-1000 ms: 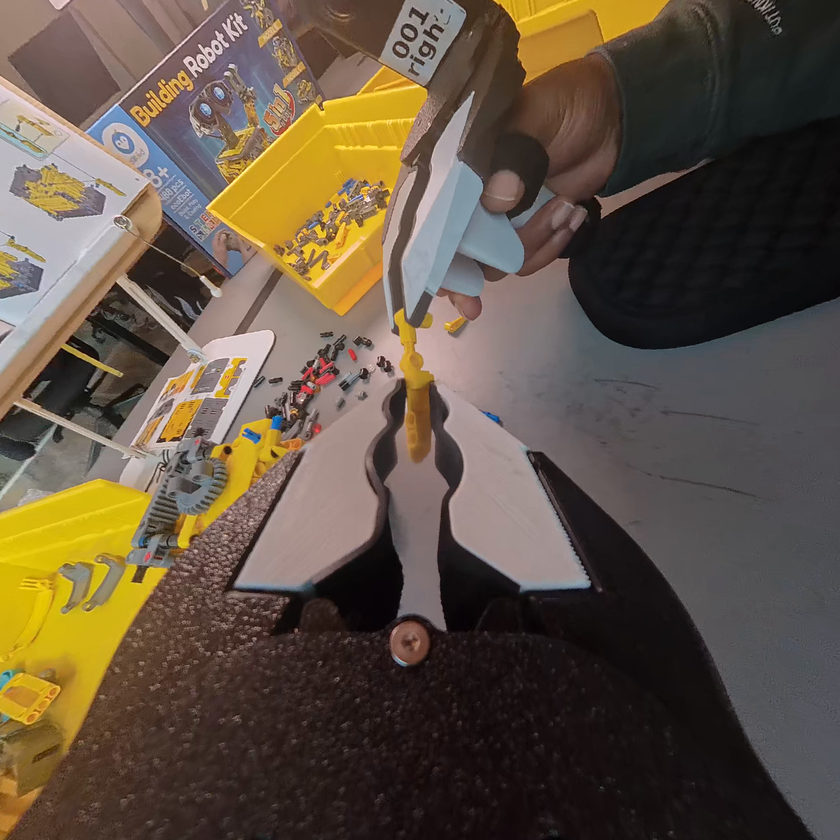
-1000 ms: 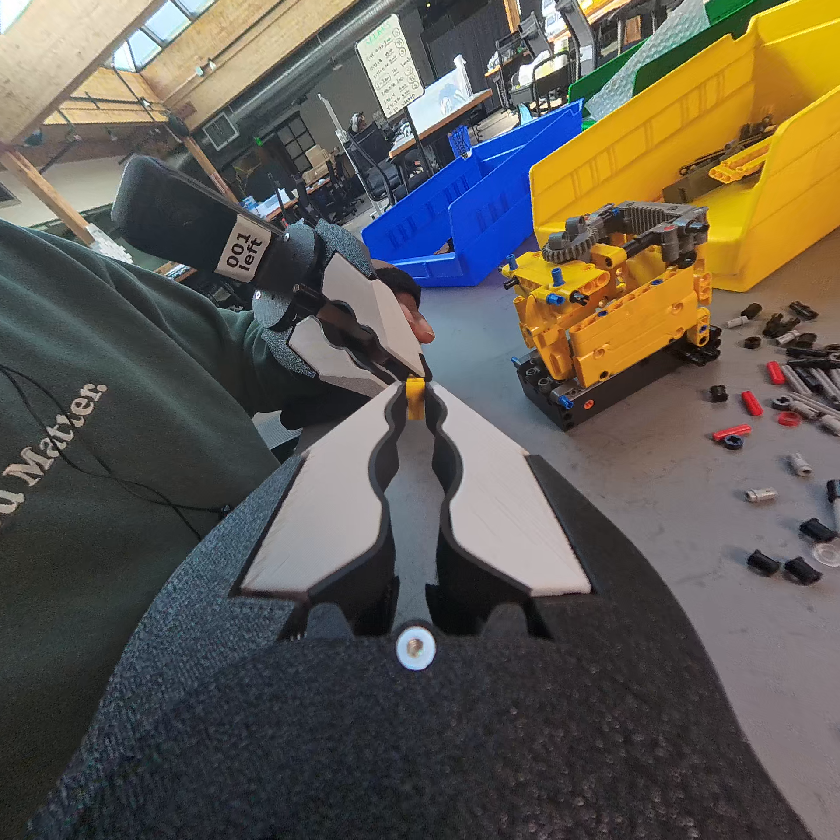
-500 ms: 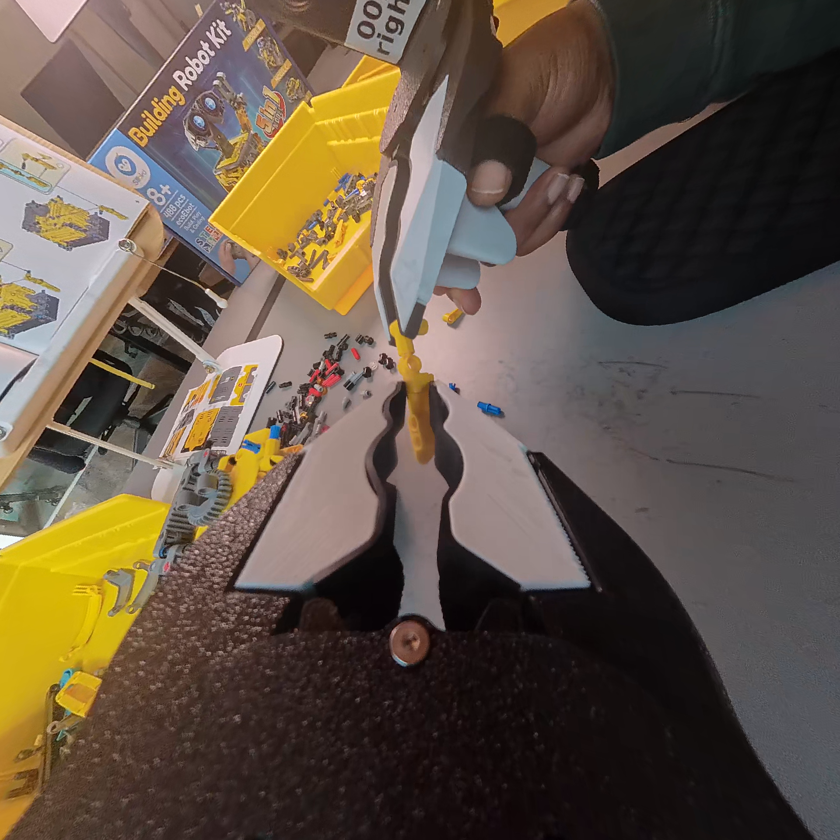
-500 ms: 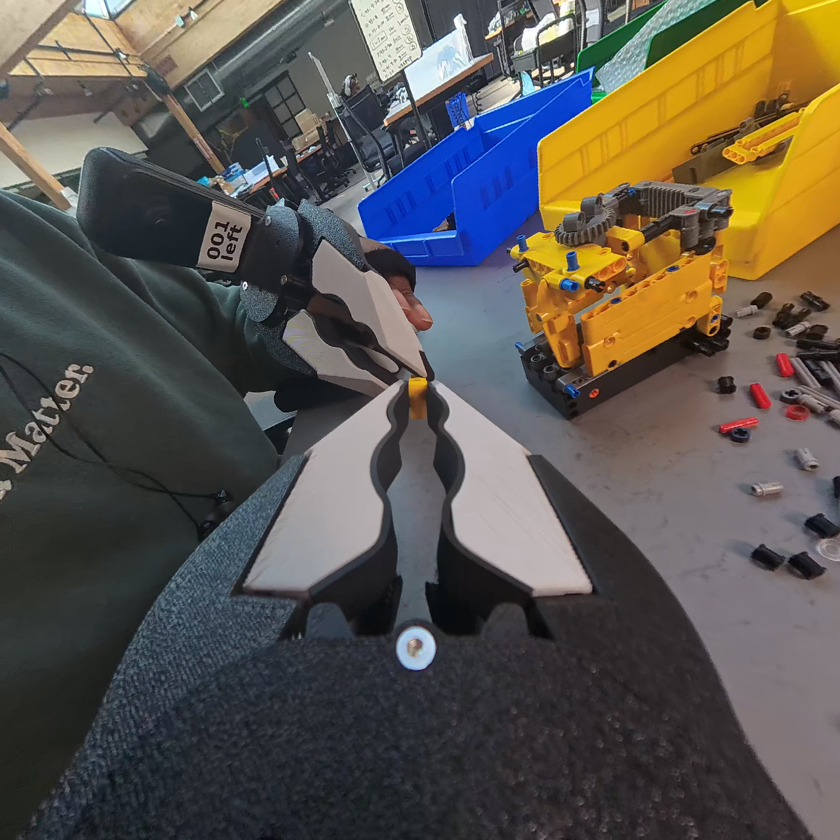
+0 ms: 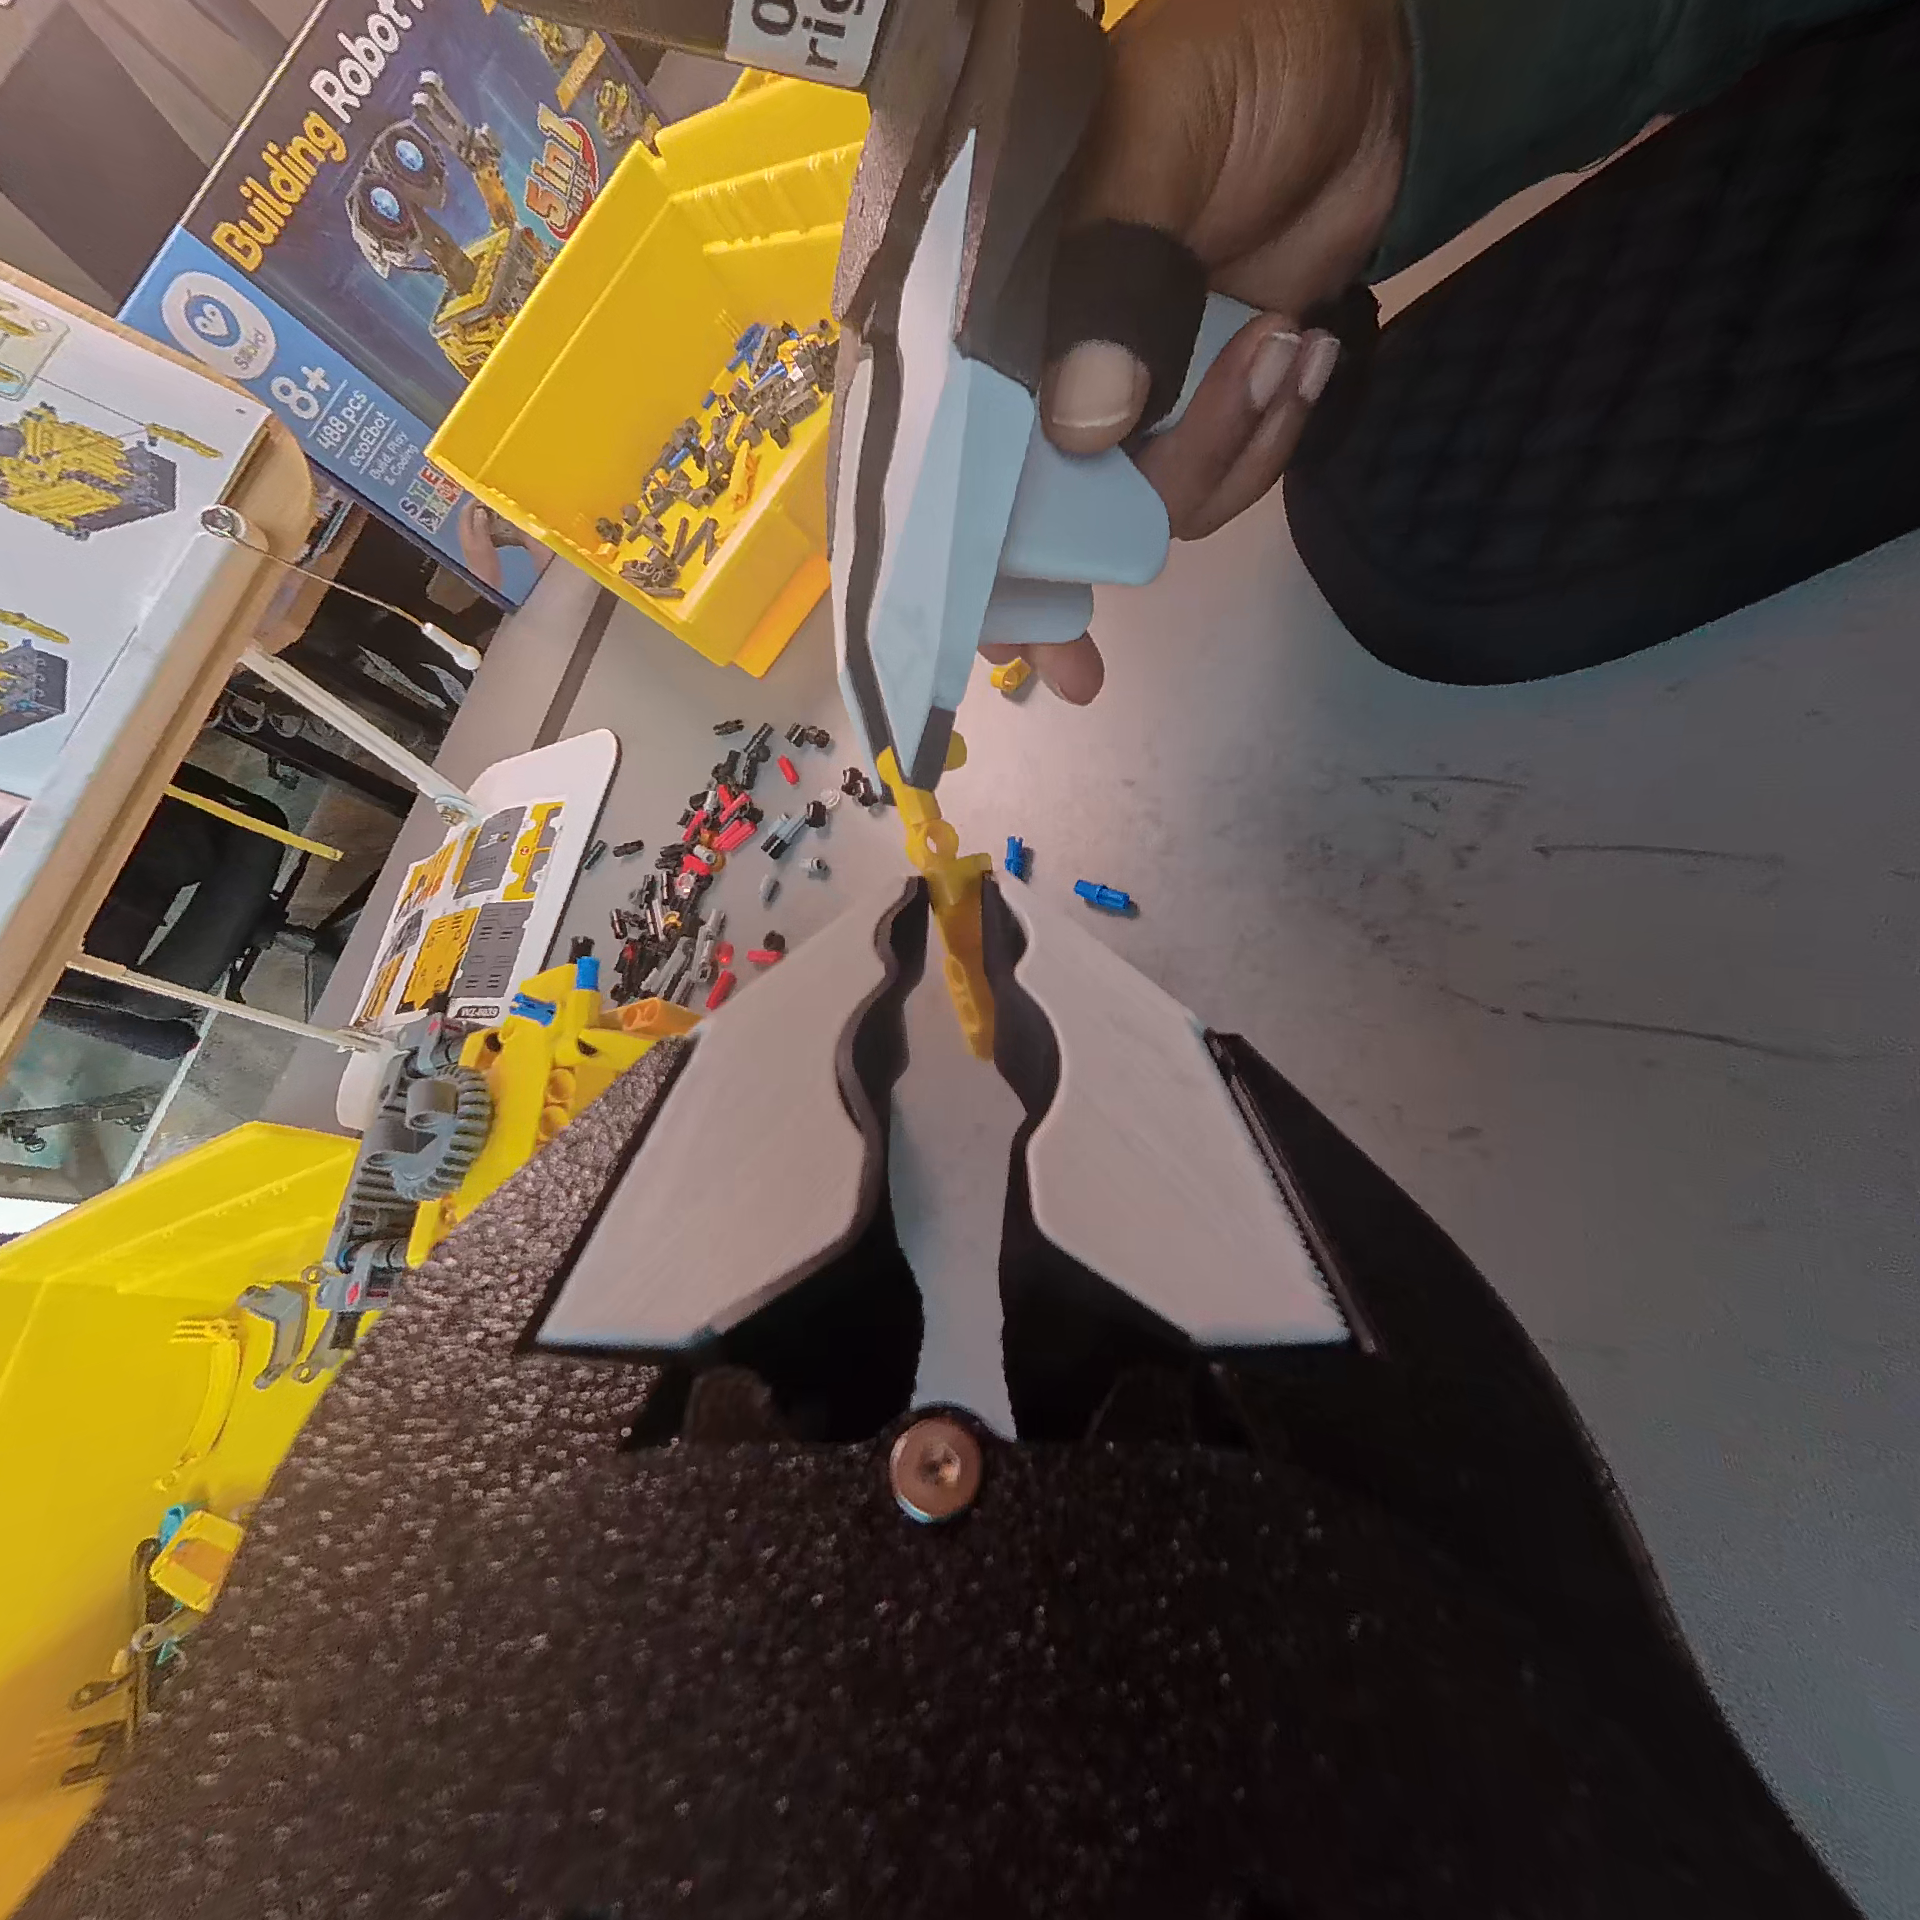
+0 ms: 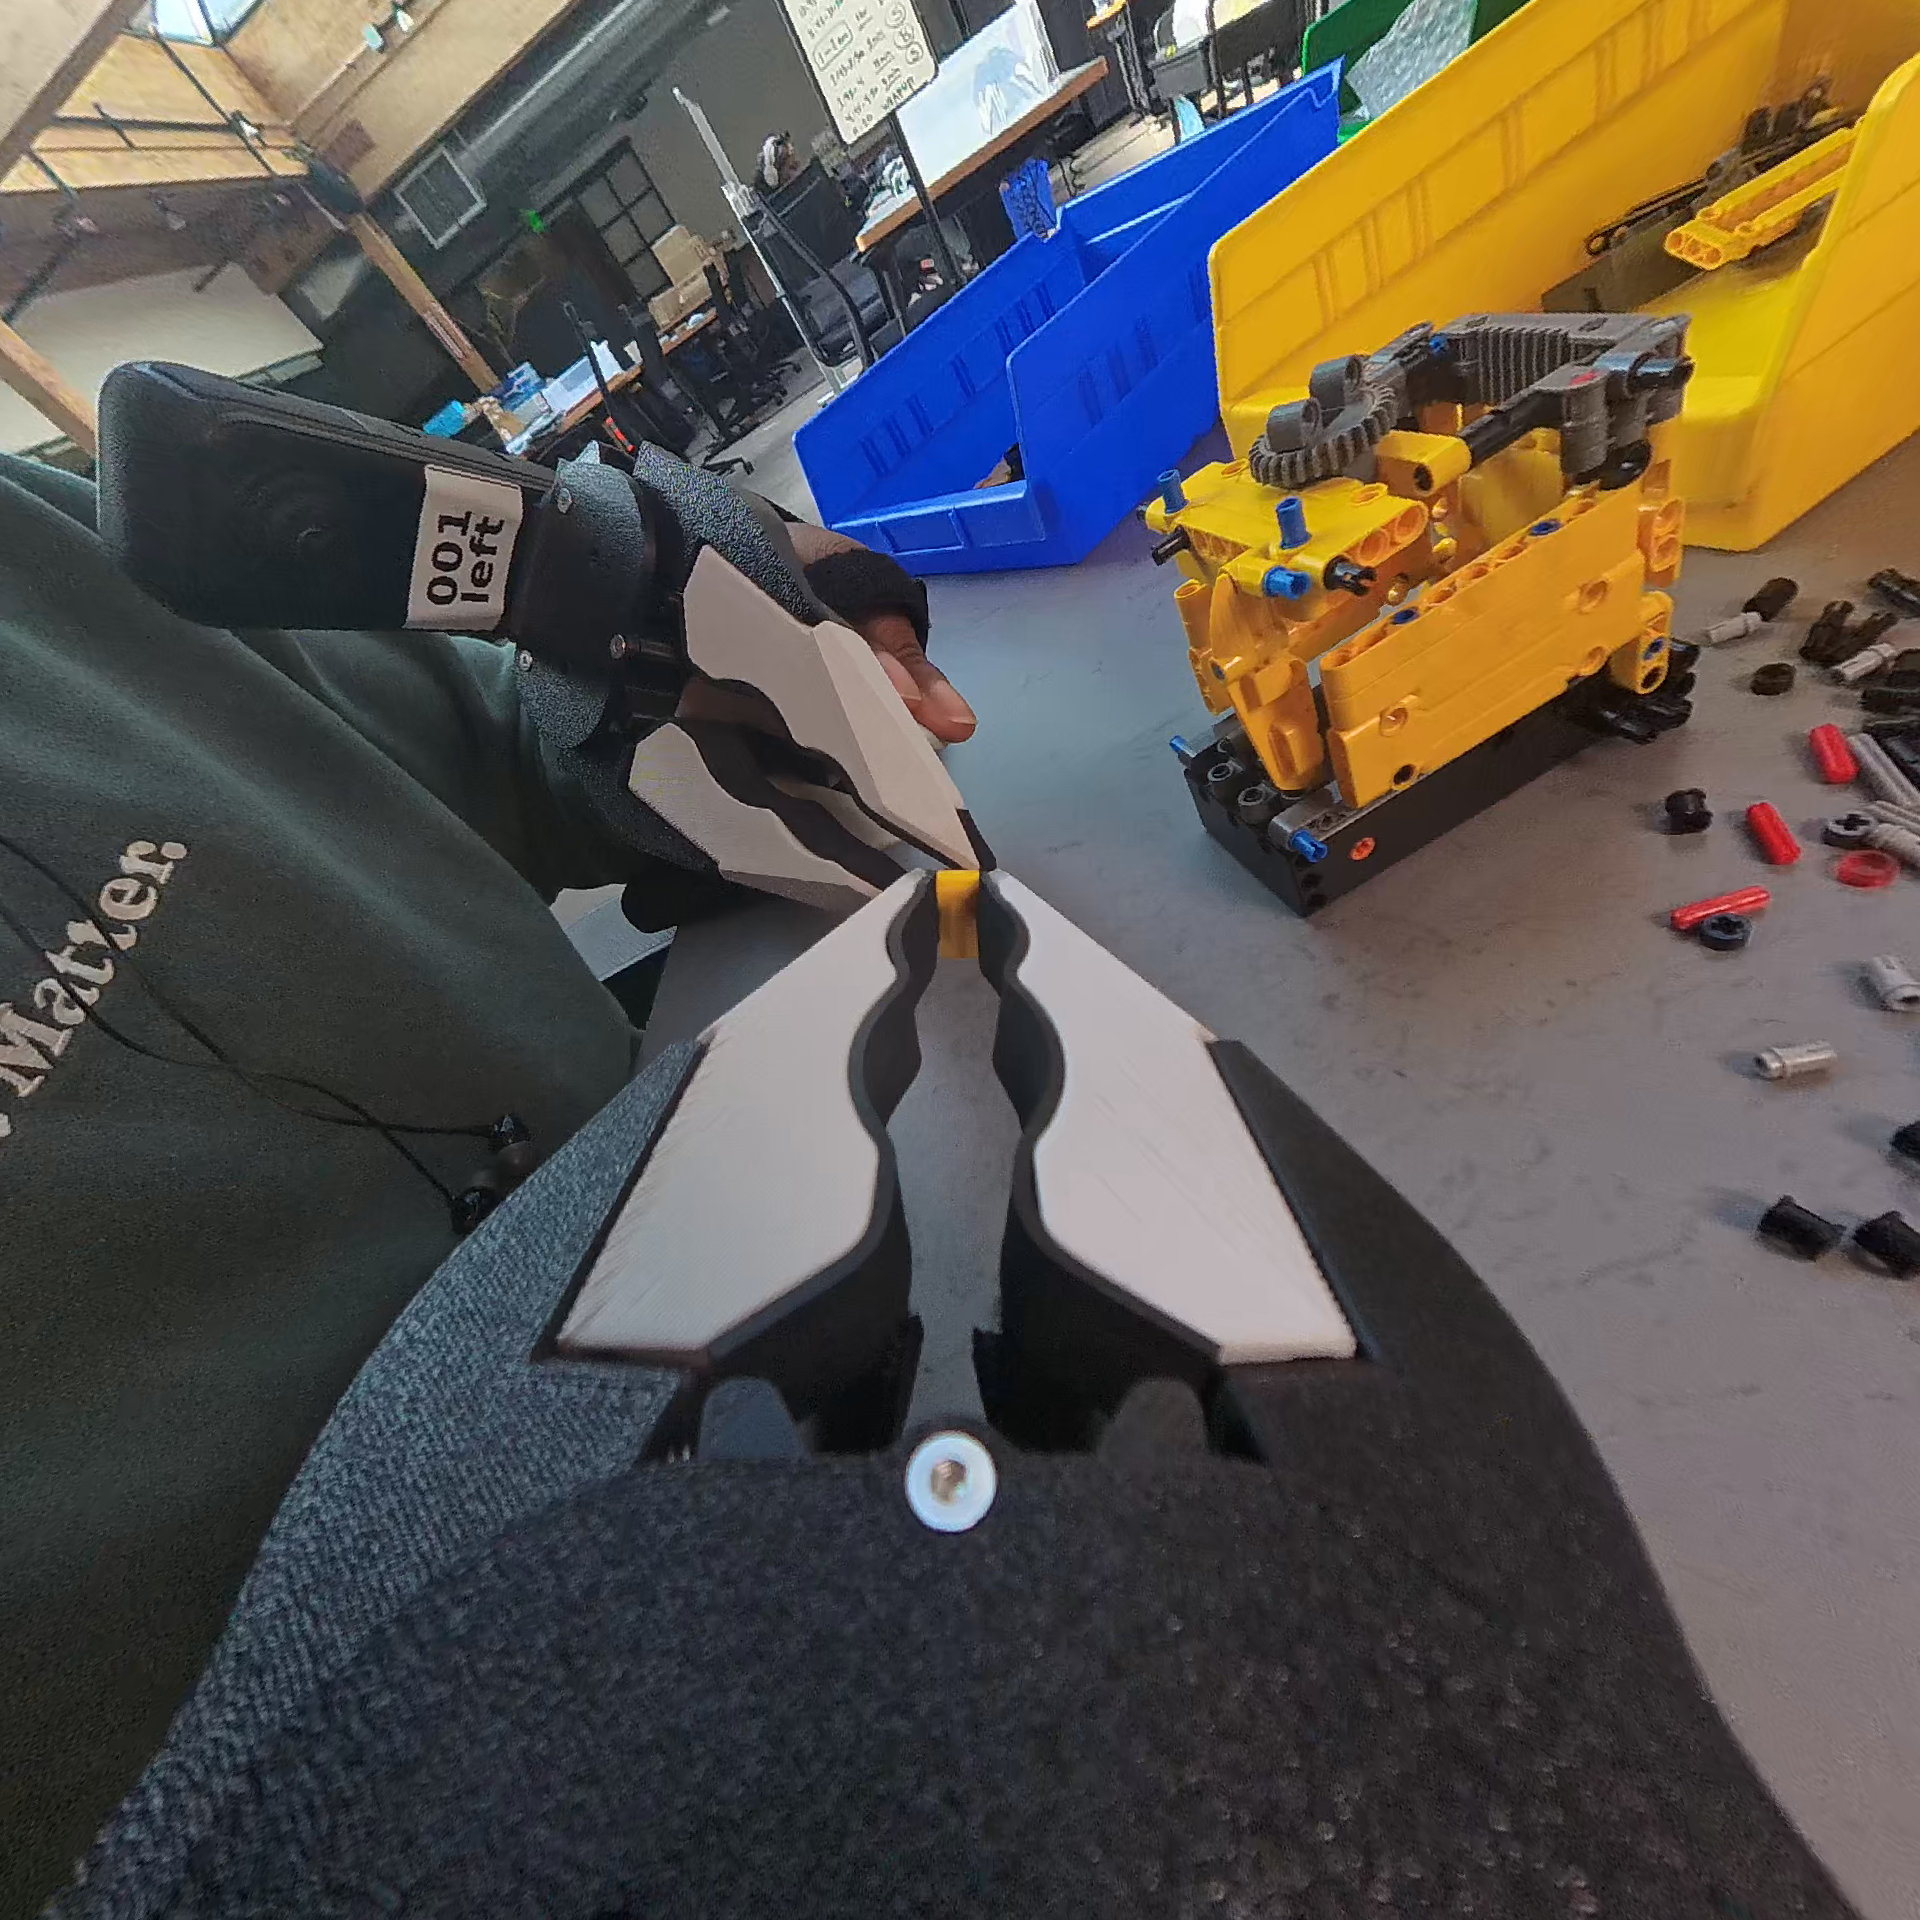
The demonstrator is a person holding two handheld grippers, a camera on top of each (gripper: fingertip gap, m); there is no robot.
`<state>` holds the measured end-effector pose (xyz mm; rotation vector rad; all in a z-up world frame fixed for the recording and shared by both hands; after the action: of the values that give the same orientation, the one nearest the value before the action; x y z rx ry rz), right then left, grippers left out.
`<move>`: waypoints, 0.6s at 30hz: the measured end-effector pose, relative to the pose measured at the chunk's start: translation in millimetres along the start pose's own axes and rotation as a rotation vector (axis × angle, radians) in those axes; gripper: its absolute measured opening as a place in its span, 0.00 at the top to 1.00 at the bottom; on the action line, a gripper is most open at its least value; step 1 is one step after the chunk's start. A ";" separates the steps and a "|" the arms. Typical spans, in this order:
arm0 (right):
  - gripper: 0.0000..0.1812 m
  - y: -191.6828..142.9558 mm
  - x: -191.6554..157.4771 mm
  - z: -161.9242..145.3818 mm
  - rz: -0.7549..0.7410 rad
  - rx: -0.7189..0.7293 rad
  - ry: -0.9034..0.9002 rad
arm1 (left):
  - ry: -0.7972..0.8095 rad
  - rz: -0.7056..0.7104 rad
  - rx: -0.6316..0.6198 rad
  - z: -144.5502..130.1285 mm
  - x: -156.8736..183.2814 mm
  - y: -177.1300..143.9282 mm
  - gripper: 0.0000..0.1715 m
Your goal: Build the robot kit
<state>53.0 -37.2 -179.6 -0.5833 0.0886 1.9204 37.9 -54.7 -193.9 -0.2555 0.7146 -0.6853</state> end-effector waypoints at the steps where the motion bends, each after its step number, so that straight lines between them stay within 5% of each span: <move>1: 0.97 0.2 -0.2 0.0 0.005 0.003 0.005 | 0.000 -0.002 0.000 0.2 0.1 -0.1 0.95; 10: 0.97 2.1 2.2 0.8 0.001 0.023 0.027 | -0.051 -0.022 -0.004 -2.3 -2.3 0.3 0.95; 18: 0.96 -12.3 -6.7 14.2 0.177 0.115 0.124 | -0.777 -0.456 0.299 22.3 -8.1 -7.3 0.89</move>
<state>60.9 -33.0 -161.8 -0.6336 0.3383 2.0332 44.9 -55.1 -170.1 -0.3807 -0.2024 -1.0254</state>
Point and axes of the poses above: each gripper's, where its closed fingertips meet, y out along the fingers, z out of its top, x = y × z across the jaws, the point moved 1 cm from there along -y, back along the fingers, and after that the axes turned 2 degrees about -y, right-handed, at the moved point
